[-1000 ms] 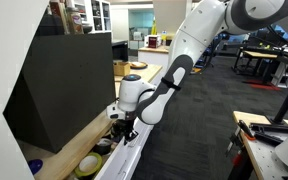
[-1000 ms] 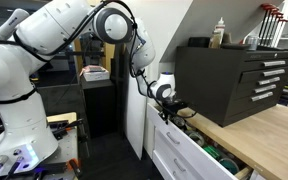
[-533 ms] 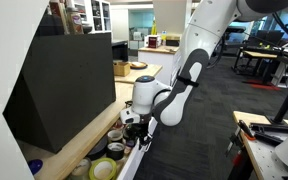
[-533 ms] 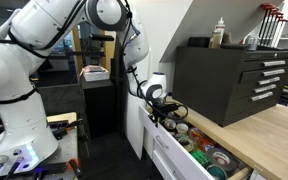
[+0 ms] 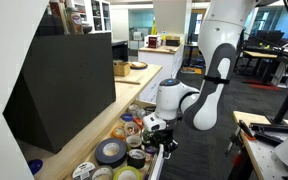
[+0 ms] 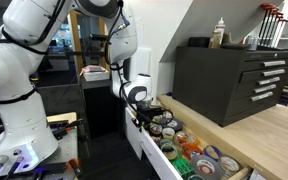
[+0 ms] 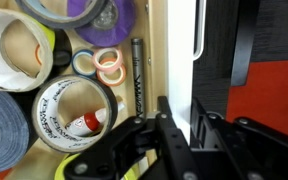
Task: Fully open the topmost drawer of the cabinet to the left
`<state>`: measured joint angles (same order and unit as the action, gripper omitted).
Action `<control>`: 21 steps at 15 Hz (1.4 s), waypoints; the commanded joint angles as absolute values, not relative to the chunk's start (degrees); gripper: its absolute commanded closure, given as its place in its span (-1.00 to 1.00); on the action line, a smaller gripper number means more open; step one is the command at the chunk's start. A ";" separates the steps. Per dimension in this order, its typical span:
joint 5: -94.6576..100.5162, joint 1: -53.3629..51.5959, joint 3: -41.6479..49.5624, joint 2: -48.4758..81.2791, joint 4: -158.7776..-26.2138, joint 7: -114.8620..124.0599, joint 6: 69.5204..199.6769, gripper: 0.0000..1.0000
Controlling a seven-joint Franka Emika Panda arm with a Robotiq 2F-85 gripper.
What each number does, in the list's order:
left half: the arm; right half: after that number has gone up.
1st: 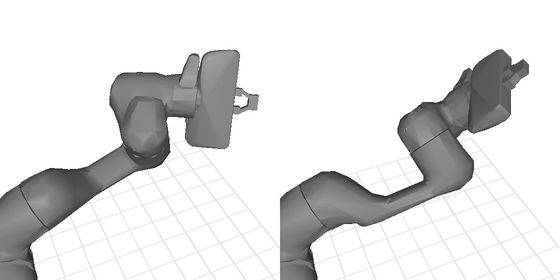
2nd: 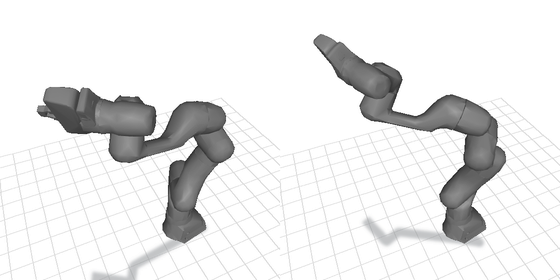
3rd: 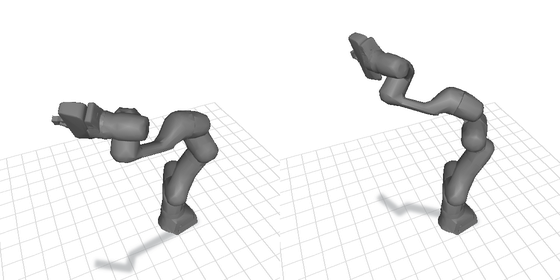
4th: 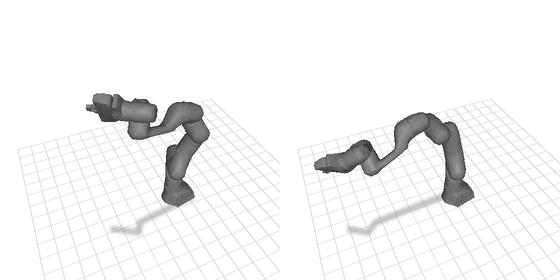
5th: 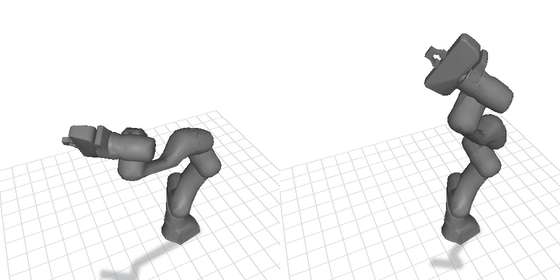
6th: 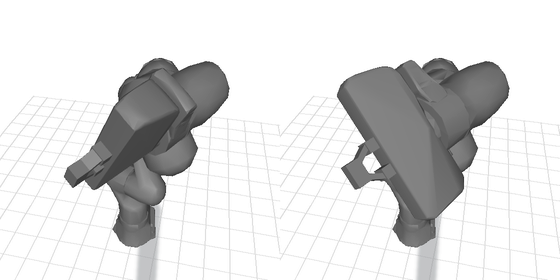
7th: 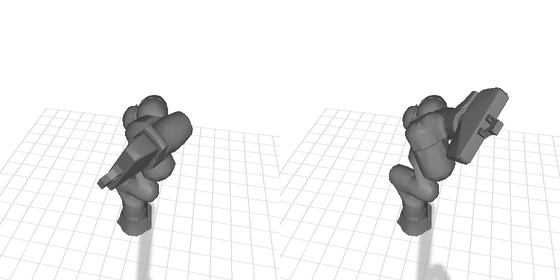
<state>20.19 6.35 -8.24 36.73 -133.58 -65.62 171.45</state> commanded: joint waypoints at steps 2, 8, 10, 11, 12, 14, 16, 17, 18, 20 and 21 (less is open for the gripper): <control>19.46 6.72 -10.10 32.43 -139.48 -63.33 175.61 -0.06; 18.36 6.86 -13.83 29.54 -139.15 -60.97 173.23 -0.84; 17.48 6.92 -15.23 27.50 -138.97 -60.15 171.35 -0.99; 16.58 7.14 -16.24 26.48 -138.60 -59.58 169.56 -1.00; 15.38 6.76 -16.71 25.36 -138.05 -58.69 167.64 -1.00; 12.03 6.05 -17.76 23.17 -136.78 -56.64 163.04 -1.00; 8.23 5.04 -18.03 21.24 -135.18 -54.12 158.74 -1.00; 6.70 4.17 -17.55 20.45 -134.25 -52.46 156.94 -1.00; 5.48 3.30 -16.99 19.85 -133.30 -50.71 155.25 -1.00; 4.00 1.91 -16.05 18.94 -131.77 -47.34 153.09 -1.00; 3.59 1.44 -15.77 18.66 -131.14 -46.05 152.20 -1.00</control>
<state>5.41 3.91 -17.49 21.16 -132.38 -51.10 156.26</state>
